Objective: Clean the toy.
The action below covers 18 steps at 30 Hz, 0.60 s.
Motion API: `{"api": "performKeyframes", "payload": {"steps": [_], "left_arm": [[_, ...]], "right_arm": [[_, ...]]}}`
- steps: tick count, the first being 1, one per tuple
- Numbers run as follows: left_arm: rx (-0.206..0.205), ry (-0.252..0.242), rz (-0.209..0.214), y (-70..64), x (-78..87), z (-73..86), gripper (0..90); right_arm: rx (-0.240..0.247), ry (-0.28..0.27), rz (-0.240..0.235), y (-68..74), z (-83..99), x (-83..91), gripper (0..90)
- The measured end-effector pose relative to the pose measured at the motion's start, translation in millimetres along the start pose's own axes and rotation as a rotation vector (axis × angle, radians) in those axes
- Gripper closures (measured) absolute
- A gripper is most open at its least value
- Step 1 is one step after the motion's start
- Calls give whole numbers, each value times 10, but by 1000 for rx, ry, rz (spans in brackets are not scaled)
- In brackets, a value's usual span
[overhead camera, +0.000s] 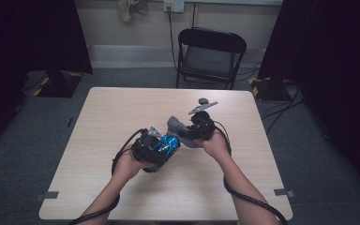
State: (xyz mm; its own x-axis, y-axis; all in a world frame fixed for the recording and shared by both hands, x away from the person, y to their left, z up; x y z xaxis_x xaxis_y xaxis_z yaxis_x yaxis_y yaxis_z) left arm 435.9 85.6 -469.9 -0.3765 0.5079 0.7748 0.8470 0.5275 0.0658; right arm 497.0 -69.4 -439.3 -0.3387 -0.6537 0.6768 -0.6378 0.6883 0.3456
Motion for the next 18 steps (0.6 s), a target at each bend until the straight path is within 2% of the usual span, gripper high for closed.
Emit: {"api": "performKeyframes", "payload": {"steps": [13,18], "left_arm": [[57,-1,-45,180,50,98,280],[82,-8,-59,256,85,135,280]], "right_arm": [[-2,-13,-22,11,162,41,714],[6,16,-42,30,268,24,715]]}}
Point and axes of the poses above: each handheld gripper's, and its own axes: x roughly backward along the jaws, z roughly out of its underside, y roughly to its left, the point moved 6 cm from there along -x, roughly forward along the jaws, and after that the axes turned 13 degrees about -x, right-handed, at the moved point
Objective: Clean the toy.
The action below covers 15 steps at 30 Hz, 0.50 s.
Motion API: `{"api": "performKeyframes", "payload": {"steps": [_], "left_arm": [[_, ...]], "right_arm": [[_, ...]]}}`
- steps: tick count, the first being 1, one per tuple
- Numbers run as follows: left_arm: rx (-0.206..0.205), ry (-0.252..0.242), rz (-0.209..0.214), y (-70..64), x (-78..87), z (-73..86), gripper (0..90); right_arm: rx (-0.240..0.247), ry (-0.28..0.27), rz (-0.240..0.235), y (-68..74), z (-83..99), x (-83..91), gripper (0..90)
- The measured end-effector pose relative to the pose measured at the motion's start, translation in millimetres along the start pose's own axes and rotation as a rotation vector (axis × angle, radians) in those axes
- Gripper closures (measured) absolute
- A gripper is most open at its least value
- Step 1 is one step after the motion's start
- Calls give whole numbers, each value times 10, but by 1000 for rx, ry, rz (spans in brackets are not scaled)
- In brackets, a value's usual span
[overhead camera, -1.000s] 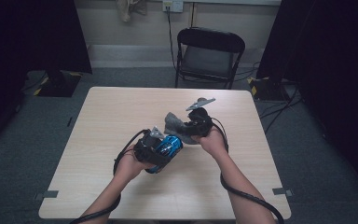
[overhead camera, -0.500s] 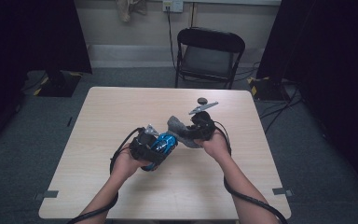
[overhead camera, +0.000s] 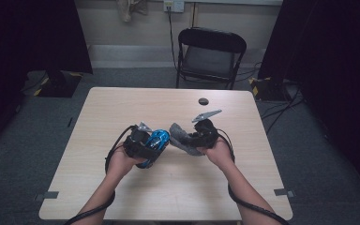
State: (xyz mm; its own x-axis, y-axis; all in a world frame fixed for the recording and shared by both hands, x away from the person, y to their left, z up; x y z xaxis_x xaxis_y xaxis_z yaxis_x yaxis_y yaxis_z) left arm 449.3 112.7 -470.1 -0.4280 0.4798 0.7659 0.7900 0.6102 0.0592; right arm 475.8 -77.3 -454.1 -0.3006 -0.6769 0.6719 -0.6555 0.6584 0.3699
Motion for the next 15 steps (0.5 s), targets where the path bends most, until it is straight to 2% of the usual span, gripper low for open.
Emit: {"api": "performKeyframes", "payload": {"steps": [2,4,9,13,15], "left_arm": [[17,-12,11,17,22,-4,280],[8,-18,4,22,54,-20,280],[-10,-41,9,-24,110,-89,280],[-20,-59,14,-68,131,-141,280],[-27,-58,17,-73,136,-151,280]], "right_arm": [[15,19,1,6,39,-10,715],[25,36,17,-2,73,-24,714],[-31,-34,51,-110,16,19,714],[-23,-31,55,-88,-15,-9,714],[-14,-25,39,-37,-15,-44,714]]}}
Point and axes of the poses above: each handheld gripper's, and its own axes: x roughly backward along the jaws, z roughly out of its underside, y roughly to its left, the point moved 6 cm from there along -x, roughly forward along the jaws, and after that the axes turned 13 degrees about -x, right-handed, at the moved point
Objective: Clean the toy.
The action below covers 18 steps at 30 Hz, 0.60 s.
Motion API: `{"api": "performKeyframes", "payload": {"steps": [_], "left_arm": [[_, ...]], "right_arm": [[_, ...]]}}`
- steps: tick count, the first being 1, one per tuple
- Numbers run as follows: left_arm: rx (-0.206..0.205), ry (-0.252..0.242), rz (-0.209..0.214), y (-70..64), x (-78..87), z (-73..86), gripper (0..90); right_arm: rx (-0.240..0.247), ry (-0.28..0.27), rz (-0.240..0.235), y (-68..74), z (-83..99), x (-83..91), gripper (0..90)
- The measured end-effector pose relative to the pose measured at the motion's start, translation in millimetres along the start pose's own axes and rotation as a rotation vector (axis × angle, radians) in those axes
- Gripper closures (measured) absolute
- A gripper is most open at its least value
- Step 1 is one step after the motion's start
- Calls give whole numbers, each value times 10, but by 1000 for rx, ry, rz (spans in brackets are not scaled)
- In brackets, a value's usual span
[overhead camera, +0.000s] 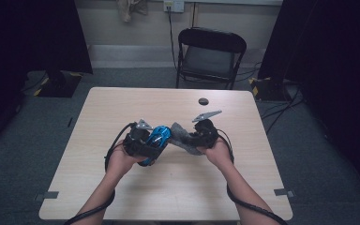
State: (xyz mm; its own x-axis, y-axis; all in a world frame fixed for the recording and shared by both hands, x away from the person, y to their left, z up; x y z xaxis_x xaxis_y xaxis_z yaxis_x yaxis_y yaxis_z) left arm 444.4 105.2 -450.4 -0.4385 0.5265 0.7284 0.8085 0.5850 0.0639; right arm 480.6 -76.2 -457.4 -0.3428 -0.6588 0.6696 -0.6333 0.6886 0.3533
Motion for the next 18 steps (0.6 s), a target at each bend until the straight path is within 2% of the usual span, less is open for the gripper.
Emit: {"api": "performKeyframes", "payload": {"steps": [5,9,18], "left_arm": [[18,1,-13,24,-11,26,280],[27,2,-6,34,-18,45,280],[31,-11,-8,36,2,23,279]], "right_arm": [[6,20,-39,121,54,-109,713],[20,35,-62,203,108,-198,713],[32,46,-103,342,178,-315,713]]}}
Point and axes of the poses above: each handheld gripper's, and its own axes: x roughly backward along the jaws, z roughly out of its underside, y roughly to its left, the point moved 6 cm from there along -x, roughly forward along the jaws, and after that the axes turned 13 degrees about -x, right-handed, at the moved point
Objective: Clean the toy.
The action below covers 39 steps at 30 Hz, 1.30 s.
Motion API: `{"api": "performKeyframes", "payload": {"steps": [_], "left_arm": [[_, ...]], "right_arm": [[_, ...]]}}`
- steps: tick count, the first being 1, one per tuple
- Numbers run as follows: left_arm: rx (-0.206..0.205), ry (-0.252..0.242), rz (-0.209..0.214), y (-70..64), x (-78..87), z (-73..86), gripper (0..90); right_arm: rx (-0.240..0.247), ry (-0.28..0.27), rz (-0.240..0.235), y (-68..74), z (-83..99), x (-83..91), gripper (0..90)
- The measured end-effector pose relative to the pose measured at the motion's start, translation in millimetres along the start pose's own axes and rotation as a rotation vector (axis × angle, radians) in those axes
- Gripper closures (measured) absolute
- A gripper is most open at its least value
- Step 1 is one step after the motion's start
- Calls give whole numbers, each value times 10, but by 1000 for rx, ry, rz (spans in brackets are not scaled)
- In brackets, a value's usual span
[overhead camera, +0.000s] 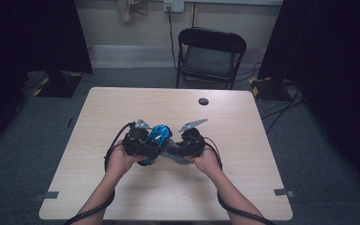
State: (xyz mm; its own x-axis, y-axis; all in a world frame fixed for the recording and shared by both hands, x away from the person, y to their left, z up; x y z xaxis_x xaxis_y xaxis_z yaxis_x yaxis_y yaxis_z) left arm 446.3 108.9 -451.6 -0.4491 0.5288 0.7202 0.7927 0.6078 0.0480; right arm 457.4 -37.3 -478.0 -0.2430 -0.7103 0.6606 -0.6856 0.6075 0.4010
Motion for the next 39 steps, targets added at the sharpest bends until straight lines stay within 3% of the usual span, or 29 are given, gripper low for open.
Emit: {"api": "performKeyframes", "payload": {"steps": [9,25,30,34,39], "left_arm": [[12,-8,-7,37,23,7,279],[42,-36,-20,103,73,2,279],[46,-45,-33,150,109,3,279],[46,-40,-29,147,125,9,279],[37,-39,-19,100,112,-13,279]], "right_arm": [[7,19,-48,131,95,-156,713],[15,51,-91,214,174,-247,712],[41,85,-84,222,212,-230,711],[72,110,-39,153,212,-170,710],[38,55,33,-58,75,44,710]]}}
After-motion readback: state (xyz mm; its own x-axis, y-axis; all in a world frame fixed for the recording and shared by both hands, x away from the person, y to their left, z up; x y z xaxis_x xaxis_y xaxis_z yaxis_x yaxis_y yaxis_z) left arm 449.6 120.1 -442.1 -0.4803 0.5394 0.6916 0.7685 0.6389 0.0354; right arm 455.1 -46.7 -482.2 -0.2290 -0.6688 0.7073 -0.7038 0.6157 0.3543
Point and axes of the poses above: each handheld gripper's, and its own axes: x roughly backward along the jaws, z roughly out of its underside, y roughly to its left, the point moved 6 cm from there along -x, roughly forward along the jaws, and after that the axes turned 13 degrees about -x, right-handed, at the moved point
